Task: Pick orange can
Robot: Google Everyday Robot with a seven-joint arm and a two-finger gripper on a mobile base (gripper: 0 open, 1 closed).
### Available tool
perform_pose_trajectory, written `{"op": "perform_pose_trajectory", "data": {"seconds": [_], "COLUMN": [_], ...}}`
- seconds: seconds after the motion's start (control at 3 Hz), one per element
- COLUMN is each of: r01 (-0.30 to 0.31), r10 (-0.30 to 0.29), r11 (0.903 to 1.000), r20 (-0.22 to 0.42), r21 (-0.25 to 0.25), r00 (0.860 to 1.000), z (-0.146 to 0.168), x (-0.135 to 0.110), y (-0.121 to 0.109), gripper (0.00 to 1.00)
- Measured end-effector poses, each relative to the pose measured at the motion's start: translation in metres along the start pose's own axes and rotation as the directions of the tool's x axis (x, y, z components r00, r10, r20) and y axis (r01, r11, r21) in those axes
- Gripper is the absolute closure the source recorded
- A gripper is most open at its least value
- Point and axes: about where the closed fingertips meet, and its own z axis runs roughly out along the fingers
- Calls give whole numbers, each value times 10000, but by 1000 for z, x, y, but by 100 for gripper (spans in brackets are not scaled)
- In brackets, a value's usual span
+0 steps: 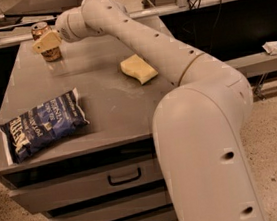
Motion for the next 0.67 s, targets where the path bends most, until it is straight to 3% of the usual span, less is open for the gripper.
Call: {"op": "perform_pose_trajectory", "data": {"seconds": [0.67], "r01": [-267], "r10": [269], "r11": [9995], "r20": [129], "r21": [-168], "r00": [9996], "z": [44], "x": [11], "y": [15], "gripper": [0]}}
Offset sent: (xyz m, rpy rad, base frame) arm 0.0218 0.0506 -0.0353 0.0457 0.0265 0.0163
